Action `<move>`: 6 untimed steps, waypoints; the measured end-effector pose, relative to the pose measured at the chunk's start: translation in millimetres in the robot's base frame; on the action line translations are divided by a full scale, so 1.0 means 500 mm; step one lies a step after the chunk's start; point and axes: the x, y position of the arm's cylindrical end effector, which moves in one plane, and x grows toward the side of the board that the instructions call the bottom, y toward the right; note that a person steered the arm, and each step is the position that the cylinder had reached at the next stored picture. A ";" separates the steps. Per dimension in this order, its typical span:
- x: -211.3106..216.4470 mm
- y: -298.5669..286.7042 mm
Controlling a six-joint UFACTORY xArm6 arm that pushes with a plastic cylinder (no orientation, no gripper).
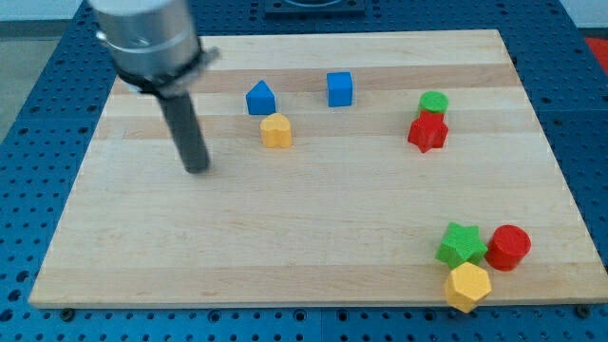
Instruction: Slide the yellow heart towards the center
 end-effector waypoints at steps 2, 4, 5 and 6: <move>-0.166 -0.017; -0.153 0.120; -0.135 0.158; -0.135 0.160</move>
